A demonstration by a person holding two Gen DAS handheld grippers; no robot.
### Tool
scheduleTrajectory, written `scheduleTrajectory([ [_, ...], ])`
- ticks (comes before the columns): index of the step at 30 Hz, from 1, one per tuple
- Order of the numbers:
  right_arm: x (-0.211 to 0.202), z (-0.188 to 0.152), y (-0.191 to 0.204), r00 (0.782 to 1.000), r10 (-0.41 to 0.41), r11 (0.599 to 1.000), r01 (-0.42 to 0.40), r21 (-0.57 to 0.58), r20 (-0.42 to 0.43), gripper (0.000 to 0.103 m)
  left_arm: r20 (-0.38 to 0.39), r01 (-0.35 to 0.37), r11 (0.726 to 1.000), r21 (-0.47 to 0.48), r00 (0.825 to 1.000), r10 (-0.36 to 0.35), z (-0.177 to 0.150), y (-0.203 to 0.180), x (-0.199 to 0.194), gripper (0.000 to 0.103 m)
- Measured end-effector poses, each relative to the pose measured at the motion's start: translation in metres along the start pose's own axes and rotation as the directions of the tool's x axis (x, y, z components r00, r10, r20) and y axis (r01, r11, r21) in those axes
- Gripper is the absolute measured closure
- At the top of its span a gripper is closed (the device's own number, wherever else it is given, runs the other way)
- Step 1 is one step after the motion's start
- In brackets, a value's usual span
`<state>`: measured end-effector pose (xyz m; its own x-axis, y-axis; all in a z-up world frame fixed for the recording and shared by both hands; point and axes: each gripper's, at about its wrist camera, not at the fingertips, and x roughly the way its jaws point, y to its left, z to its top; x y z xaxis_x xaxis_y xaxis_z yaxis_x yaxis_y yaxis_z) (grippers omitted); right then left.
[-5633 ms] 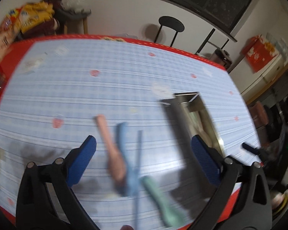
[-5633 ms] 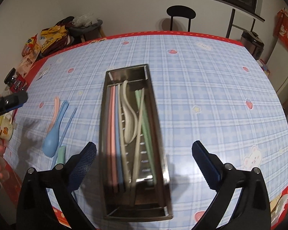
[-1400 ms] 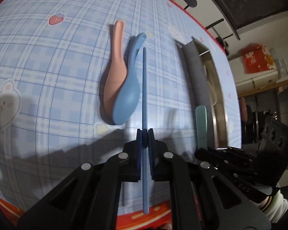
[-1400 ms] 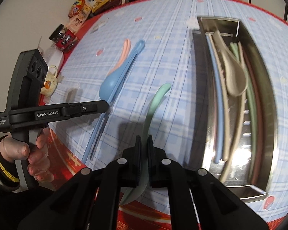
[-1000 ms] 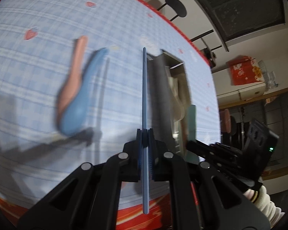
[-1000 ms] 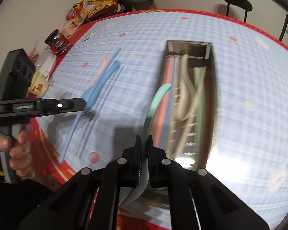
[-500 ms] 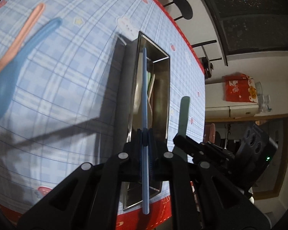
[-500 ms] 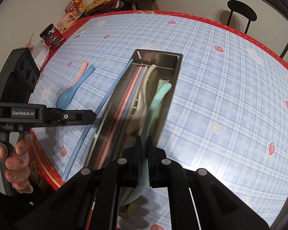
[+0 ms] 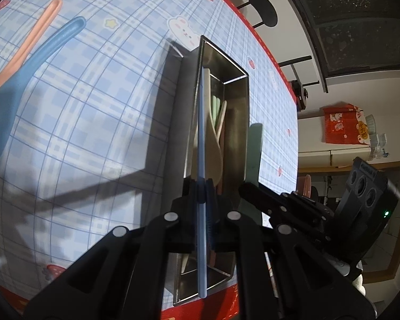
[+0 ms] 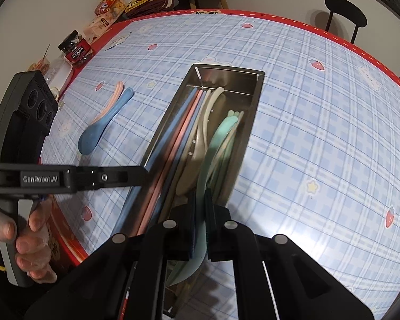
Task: Organize utensils
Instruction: 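Lower the blue chopstick into the tray with the left tool while the right tool drops the green spoon in, then grasp the blue spoon with the right tool beside the pink spoon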
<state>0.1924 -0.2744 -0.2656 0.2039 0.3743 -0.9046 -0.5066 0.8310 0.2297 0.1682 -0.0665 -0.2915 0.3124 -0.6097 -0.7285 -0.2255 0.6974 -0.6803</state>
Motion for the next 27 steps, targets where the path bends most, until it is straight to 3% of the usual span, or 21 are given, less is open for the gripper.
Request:
scheduleTrajectory([
  [8,0.009,0.014,0.007,1.0,0.001,1.0,-0.001,-0.01,0.003,0.096,0.034,-0.013,0.998,0.067,0.999,0.011,0.007,-0.004,-0.014,0.087],
  [13,0.022,0.037,0.012,1.0,-0.016,0.999,0.016,-0.033,0.008,0.096,0.129,-0.097,0.987,0.126,0.988,0.081,0.017,0.001,-0.045,0.08],
  [18,0.039,0.058,0.017,0.999,-0.053,0.997,0.053,-0.048,0.001,0.095,0.189,-0.177,0.98,0.087,0.969,0.158,0.028,0.03,-0.076,0.079],
  [20,0.041,0.064,0.016,0.996,-0.086,0.996,0.086,-0.034,0.001,0.088,0.205,-0.199,0.977,0.07,0.962,0.181,0.031,0.043,-0.088,0.079],
  [22,0.036,0.065,0.014,0.996,-0.093,0.996,0.093,-0.012,0.019,0.064,0.219,-0.219,0.973,0.067,0.955,0.2,0.034,0.054,-0.099,0.077],
  [24,0.029,0.064,0.016,0.994,-0.103,0.995,0.103,0.004,0.042,0.058,0.228,-0.233,0.969,0.075,0.951,0.211,0.036,0.061,-0.107,0.072],
  [27,0.019,0.061,0.025,0.991,-0.12,0.993,0.119,0.013,0.063,0.038,0.239,-0.259,0.961,0.099,0.943,0.229,0.04,0.073,-0.122,0.063],
])
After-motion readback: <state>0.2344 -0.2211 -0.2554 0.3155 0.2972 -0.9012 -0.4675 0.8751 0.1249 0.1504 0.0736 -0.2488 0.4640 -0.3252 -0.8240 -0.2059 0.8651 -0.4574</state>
